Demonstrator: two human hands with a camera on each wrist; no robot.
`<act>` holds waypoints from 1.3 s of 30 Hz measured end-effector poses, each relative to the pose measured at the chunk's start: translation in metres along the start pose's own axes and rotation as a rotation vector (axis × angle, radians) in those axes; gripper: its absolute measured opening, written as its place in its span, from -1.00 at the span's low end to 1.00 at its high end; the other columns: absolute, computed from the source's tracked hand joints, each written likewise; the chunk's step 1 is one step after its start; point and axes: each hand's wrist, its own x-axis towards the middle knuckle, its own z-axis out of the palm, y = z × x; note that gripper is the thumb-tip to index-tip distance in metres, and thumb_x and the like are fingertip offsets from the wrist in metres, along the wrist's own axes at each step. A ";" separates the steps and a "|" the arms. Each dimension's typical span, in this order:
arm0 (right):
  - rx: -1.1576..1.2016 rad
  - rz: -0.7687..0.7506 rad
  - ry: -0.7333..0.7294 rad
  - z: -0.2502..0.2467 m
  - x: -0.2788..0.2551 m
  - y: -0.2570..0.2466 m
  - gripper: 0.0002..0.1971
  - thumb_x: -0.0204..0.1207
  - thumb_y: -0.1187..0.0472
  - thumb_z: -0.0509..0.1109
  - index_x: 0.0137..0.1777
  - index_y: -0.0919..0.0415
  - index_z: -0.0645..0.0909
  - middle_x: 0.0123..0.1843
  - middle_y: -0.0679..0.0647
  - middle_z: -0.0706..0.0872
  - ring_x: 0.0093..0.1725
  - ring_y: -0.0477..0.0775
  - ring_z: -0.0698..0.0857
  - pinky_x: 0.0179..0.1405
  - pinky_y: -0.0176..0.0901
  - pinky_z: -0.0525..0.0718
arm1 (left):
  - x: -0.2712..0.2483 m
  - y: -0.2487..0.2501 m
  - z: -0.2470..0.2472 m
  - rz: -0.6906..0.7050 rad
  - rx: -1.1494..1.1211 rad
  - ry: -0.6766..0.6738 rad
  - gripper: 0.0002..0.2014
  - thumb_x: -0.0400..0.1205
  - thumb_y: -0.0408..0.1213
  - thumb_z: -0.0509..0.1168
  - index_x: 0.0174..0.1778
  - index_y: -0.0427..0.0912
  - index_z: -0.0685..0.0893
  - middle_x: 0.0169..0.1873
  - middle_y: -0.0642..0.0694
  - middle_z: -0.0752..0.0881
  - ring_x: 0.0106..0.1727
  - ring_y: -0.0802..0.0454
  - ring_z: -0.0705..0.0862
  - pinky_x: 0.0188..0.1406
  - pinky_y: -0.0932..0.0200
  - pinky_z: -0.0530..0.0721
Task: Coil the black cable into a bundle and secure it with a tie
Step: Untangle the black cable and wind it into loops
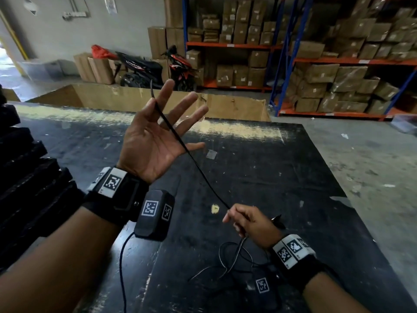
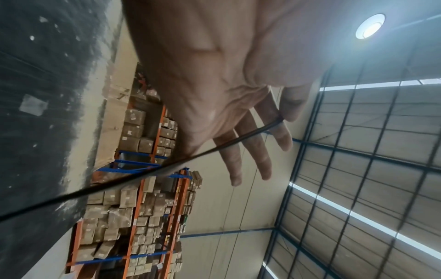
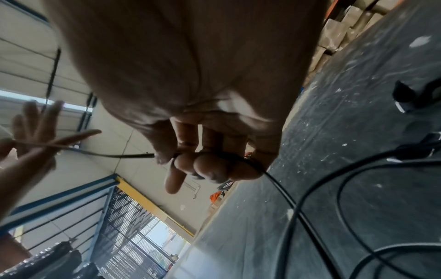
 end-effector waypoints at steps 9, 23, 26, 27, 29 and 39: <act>-0.163 0.046 0.489 -0.034 0.036 -0.015 -0.58 0.72 0.02 0.31 -0.40 0.03 0.69 -0.57 -0.05 0.59 -0.53 -0.03 0.51 -0.39 -0.14 0.45 | -0.029 -0.046 0.009 -0.478 -0.016 -0.242 -0.58 0.76 -0.02 0.12 0.49 0.04 0.66 0.48 -0.28 0.69 0.62 -0.40 0.50 0.50 -0.84 -0.08; -0.381 -0.367 0.448 -0.005 -0.009 -0.107 -0.67 0.63 0.03 0.45 -0.34 0.18 0.65 -0.54 0.05 0.60 -0.56 -0.15 0.47 -0.54 -0.30 0.38 | -0.049 -0.104 -0.011 -0.613 0.259 0.153 -0.57 0.74 0.03 0.14 0.53 0.18 0.64 0.51 -0.10 0.69 0.63 -0.13 0.53 0.31 -0.31 0.50; -0.323 -0.341 0.599 -0.011 -0.004 -0.102 -0.65 0.63 -0.01 0.44 -0.33 0.17 0.68 -0.51 0.14 0.67 -0.56 -0.09 0.50 -0.53 -0.14 0.45 | -0.050 -0.104 -0.010 -0.631 0.360 0.072 -0.56 0.77 0.01 0.09 0.56 0.21 0.60 0.54 -0.04 0.67 0.62 -0.03 0.55 0.51 -0.40 0.36; -0.316 -0.332 0.638 -0.015 -0.001 -0.102 -0.66 0.62 -0.02 0.45 -0.33 0.15 0.70 -0.49 0.15 0.70 -0.55 -0.02 0.56 -0.52 -0.09 0.50 | -0.051 -0.106 -0.009 -0.644 0.395 0.050 -0.57 0.78 -0.01 0.09 0.57 0.18 0.60 0.52 -0.03 0.68 0.59 -0.01 0.58 0.55 -0.40 0.33; -0.328 -0.321 0.663 -0.024 0.003 -0.104 -0.66 0.61 -0.03 0.46 -0.34 0.13 0.73 -0.46 0.15 0.75 -0.47 0.12 0.67 -0.45 0.04 0.61 | -0.052 -0.109 -0.007 -0.652 0.406 0.021 -0.56 0.79 -0.03 0.09 0.59 0.14 0.58 0.51 -0.05 0.69 0.57 -0.02 0.61 0.52 -0.38 0.35; -0.205 -0.402 0.352 0.001 -0.019 -0.104 -0.73 0.66 0.17 0.44 -0.26 0.26 0.72 -0.47 -0.11 0.72 -0.51 -0.22 0.62 -0.47 -0.29 0.54 | -0.046 -0.113 -0.017 -0.521 0.358 0.154 -0.58 0.77 0.01 0.15 0.55 0.20 0.62 0.43 -0.08 0.75 0.53 -0.05 0.64 0.50 -0.51 0.34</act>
